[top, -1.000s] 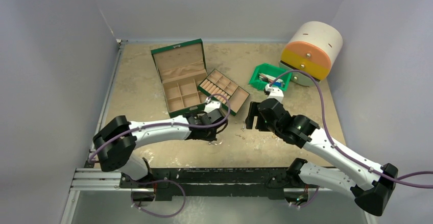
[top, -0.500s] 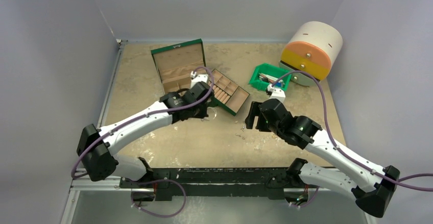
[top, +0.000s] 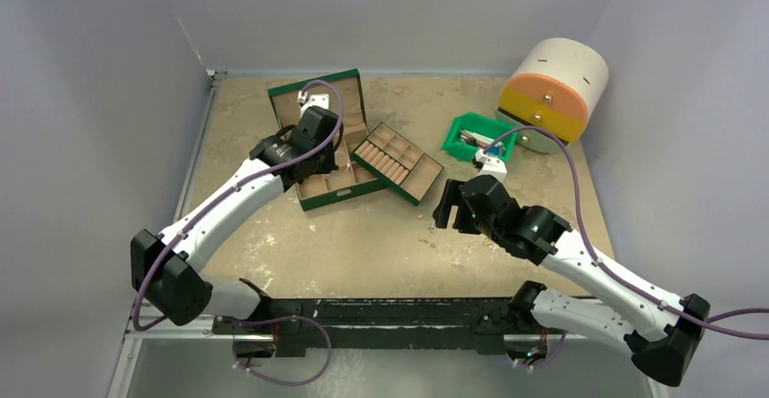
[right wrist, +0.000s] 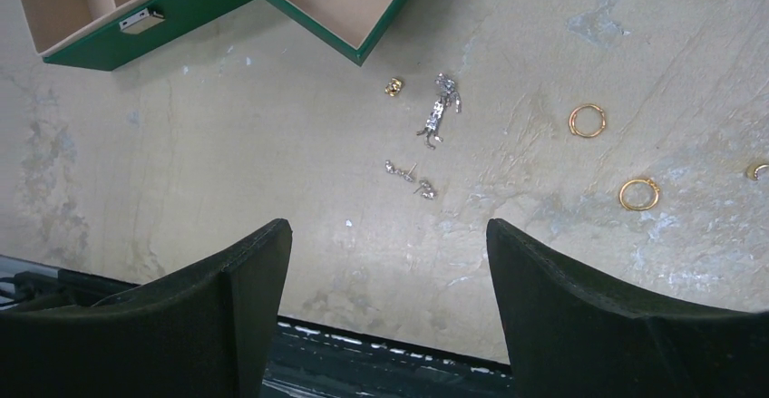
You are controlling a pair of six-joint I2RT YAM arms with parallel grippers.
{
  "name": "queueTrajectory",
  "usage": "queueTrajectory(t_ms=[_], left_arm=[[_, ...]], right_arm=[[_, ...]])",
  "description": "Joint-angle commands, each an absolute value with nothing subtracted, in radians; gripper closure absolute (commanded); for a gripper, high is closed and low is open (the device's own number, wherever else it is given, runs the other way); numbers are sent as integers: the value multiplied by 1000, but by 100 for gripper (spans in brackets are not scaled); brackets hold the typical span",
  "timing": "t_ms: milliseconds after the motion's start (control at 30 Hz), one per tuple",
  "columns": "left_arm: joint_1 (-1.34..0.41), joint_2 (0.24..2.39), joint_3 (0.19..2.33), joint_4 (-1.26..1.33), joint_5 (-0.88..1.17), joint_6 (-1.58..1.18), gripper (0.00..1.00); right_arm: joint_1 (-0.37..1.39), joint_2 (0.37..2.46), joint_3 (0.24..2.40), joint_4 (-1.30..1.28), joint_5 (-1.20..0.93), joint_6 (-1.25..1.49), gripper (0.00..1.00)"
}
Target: Organize the mixed jewelry
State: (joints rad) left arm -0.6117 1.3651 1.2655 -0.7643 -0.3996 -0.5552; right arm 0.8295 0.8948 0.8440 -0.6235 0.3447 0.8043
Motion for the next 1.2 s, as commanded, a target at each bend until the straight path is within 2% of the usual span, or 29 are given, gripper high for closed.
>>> queueTrajectory(t_ms=[0, 467, 1167], left_arm=[[-551, 1393, 1282, -671, -420, -517, 100], [-434, 1583, 1246, -464, -448, -582, 100], [-410, 1827, 1239, -226, -464, -620, 100]], right_arm=[[833, 895, 845, -597, 339, 821, 18], [833, 879, 831, -570, 326, 803, 17], [832, 858, 830, -582, 310, 798, 16]])
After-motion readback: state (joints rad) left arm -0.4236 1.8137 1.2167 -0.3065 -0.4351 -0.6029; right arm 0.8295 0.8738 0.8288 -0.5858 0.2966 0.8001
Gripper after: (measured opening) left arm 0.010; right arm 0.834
